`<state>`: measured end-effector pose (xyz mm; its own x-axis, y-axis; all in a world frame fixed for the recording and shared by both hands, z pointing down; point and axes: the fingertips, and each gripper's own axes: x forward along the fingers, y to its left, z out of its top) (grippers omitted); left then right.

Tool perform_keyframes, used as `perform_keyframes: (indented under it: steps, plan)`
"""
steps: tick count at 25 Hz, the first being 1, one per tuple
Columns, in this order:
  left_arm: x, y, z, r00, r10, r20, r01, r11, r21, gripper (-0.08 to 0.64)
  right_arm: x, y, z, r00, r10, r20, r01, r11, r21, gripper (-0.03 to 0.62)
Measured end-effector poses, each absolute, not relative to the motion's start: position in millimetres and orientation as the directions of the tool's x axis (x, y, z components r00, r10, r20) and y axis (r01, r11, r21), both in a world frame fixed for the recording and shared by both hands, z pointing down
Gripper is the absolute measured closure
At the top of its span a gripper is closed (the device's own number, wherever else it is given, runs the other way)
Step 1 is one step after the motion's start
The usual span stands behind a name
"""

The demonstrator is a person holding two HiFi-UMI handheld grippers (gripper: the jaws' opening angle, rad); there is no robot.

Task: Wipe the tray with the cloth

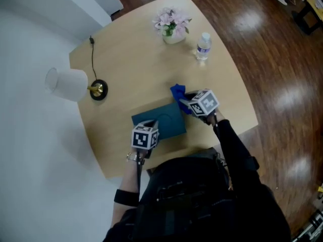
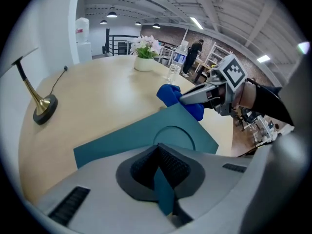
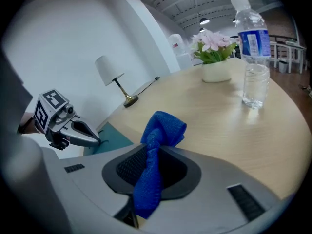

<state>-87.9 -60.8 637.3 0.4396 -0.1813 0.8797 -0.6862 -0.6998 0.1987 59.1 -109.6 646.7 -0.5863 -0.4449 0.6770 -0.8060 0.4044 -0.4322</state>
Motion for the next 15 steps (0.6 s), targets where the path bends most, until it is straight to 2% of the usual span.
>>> perform_keyframes:
  steps: [5, 9, 15]
  plan:
    - [-85.2, -62.2, 638.3, 0.423, -0.171, 0.89, -0.659, -0.732, 0.173, 0.557, 57.6, -98.5, 650.7, -0.62, -0.45, 0.643, -0.784, 0.371, -0.498, 0.511]
    - [-87.9, -63.0, 637.9, 0.456, -0.159, 0.876, -0.677, -0.701, 0.225, 0.557, 52.9, -75.8, 654.5, -0.655, -0.424, 0.625, -0.755, 0.35, -0.554, 0.511]
    - [-87.5, -62.5, 638.5, 0.463, -0.146, 0.875, -0.656, -0.72, 0.227, 0.557, 41.7, -20.5, 659.3, -0.667, -0.372, 0.645, -0.745, 0.363, -0.56, 0.511]
